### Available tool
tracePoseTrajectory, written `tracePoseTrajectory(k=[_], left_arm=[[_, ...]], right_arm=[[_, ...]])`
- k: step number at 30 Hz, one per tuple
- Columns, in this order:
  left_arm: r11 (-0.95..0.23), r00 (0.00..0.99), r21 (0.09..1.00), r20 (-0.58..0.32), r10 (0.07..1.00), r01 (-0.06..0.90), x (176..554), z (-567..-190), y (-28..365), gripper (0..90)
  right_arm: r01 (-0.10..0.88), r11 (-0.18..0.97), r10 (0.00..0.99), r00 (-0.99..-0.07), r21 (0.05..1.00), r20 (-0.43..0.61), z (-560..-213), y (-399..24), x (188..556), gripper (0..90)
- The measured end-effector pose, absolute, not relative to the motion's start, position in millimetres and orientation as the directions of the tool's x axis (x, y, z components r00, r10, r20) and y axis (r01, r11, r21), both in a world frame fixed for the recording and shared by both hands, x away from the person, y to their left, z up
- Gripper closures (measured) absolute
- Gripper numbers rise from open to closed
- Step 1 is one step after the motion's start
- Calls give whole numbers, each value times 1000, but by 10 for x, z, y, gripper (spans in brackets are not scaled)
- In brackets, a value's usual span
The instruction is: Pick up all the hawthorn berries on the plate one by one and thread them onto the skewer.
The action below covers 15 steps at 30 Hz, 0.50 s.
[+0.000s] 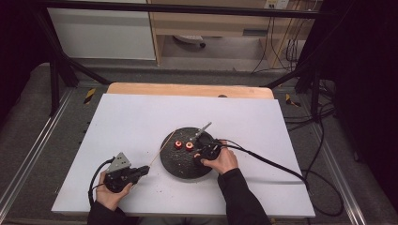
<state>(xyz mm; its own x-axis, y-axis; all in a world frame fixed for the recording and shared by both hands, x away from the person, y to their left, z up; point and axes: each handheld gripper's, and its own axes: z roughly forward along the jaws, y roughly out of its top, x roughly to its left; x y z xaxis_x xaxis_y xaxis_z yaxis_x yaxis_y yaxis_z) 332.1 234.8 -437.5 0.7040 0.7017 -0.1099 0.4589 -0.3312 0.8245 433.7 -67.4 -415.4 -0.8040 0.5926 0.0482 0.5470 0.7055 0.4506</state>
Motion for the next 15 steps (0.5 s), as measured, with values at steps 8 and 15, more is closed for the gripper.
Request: tracePoseTrajectory(k=[8,15], left_arm=[[-330,705,826,-111,701,458,3318,-4372,2343,880],[-329,704,827,-109,702,455,3313,-4368,2335,881]], right_arm=[[564,693,603,-795,450,67,-4117,-688,4341,609],[600,619,638,-761,507,121,-3962,-754,4322,612]])
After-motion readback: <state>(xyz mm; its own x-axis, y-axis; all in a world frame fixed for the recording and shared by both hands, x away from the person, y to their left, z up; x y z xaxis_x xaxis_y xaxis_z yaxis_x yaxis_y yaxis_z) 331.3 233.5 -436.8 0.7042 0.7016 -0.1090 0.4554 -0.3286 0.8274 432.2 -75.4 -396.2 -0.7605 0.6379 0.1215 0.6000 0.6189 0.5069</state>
